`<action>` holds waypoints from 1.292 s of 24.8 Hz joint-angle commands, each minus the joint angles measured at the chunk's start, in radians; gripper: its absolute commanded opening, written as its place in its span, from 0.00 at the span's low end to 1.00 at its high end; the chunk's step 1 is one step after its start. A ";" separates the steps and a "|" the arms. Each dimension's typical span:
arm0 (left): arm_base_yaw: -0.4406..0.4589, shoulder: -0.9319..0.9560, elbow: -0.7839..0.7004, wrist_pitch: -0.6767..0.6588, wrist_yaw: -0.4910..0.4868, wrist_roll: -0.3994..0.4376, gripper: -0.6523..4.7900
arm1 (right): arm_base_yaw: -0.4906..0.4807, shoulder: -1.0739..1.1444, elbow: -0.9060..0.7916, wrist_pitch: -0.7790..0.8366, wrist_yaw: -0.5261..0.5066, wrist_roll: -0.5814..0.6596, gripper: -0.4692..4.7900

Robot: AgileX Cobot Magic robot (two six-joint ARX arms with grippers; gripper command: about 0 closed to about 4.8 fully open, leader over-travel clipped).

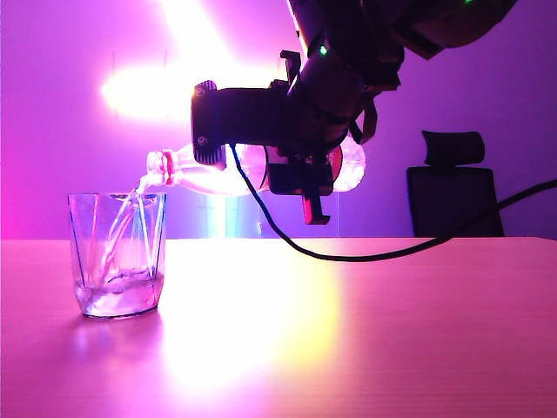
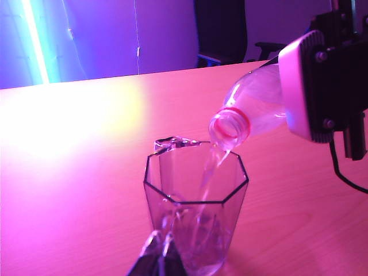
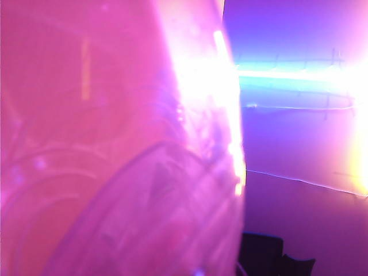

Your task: Pick up the mineral water bottle on the table and pour water into the mug until it's half full.

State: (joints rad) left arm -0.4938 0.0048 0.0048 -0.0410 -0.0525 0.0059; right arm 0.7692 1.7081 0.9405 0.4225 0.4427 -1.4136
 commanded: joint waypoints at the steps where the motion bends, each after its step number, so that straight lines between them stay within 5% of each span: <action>1: 0.001 0.001 0.004 0.012 0.005 -0.003 0.12 | 0.002 -0.014 0.010 0.055 0.005 -0.009 0.49; 32: 0.001 0.001 0.004 0.012 0.005 -0.003 0.12 | 0.002 -0.014 0.009 0.053 0.027 -0.008 0.49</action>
State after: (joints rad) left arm -0.4938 0.0044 0.0048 -0.0410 -0.0525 0.0059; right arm 0.7692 1.7081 0.9409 0.4282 0.4679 -1.4258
